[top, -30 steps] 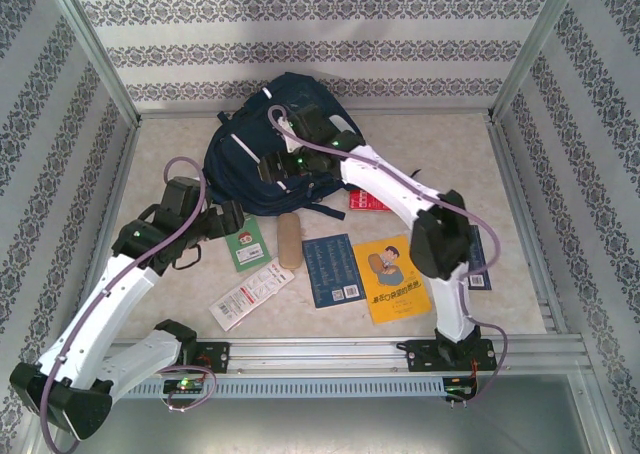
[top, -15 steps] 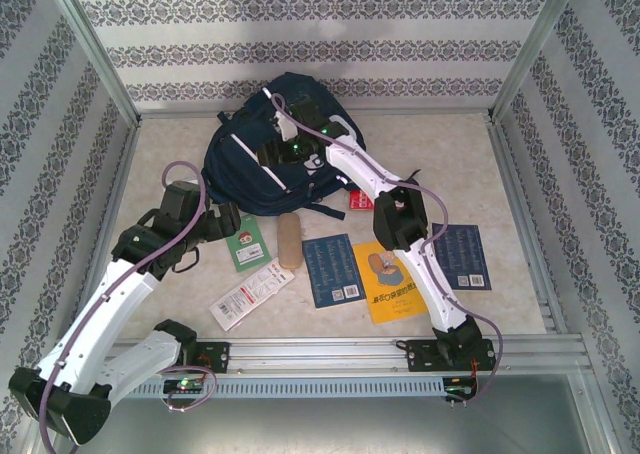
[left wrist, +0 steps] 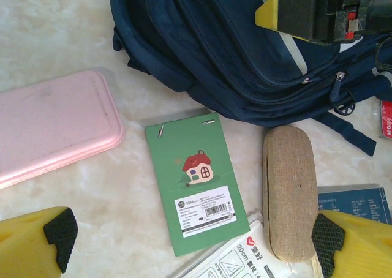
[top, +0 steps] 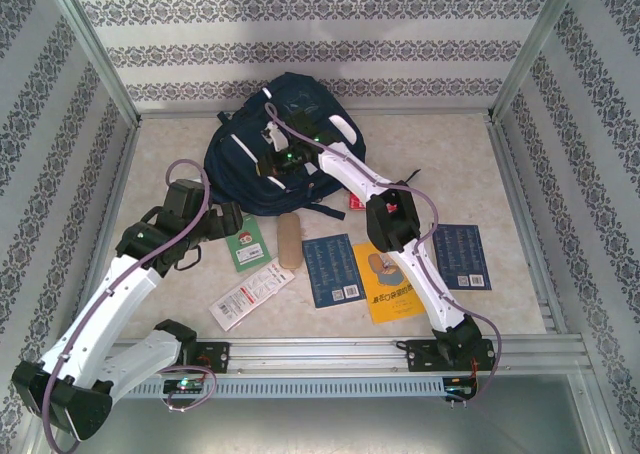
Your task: Pack the student bag
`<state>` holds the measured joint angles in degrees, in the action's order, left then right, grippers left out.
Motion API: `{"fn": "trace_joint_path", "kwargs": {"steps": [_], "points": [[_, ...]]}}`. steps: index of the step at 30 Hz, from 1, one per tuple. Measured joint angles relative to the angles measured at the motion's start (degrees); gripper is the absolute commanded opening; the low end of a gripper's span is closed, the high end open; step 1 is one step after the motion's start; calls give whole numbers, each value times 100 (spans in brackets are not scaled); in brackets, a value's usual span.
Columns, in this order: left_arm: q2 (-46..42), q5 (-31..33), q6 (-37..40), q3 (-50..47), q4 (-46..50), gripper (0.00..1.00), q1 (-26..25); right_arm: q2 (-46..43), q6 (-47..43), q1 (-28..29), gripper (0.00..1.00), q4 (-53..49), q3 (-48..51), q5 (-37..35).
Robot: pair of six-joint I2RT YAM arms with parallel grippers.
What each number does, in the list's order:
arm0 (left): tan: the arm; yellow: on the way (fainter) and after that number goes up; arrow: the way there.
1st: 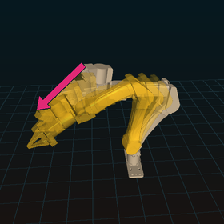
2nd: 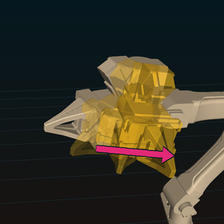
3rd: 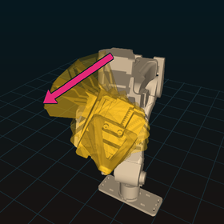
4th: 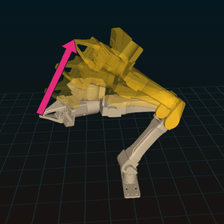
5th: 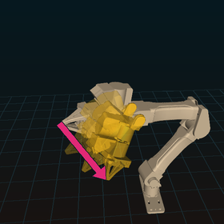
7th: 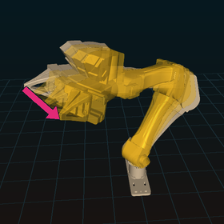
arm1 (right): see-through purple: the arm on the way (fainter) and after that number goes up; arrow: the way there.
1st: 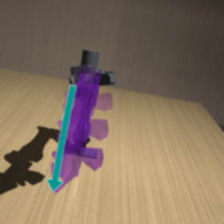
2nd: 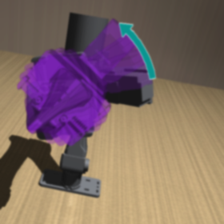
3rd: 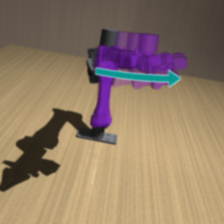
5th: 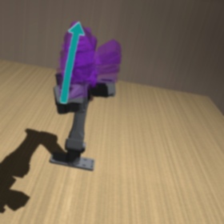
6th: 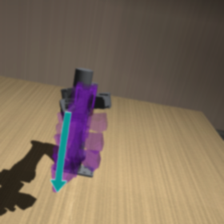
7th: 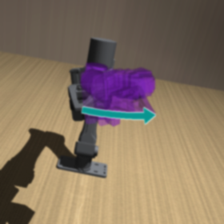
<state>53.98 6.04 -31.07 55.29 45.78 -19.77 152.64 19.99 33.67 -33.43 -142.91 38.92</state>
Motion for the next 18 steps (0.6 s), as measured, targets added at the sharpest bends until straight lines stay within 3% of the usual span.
{"fn": "trace_joint_path", "kwargs": {"steps": [9, 18], "points": [[0, 35, 2, -22, -2, 99, 0, -166, 162, -131, 0, -205, -363, -164], [-146, 170, -7, -33, 2, 100, 0, -1185, 258, -448, 0, -745, -382, -367]]}}
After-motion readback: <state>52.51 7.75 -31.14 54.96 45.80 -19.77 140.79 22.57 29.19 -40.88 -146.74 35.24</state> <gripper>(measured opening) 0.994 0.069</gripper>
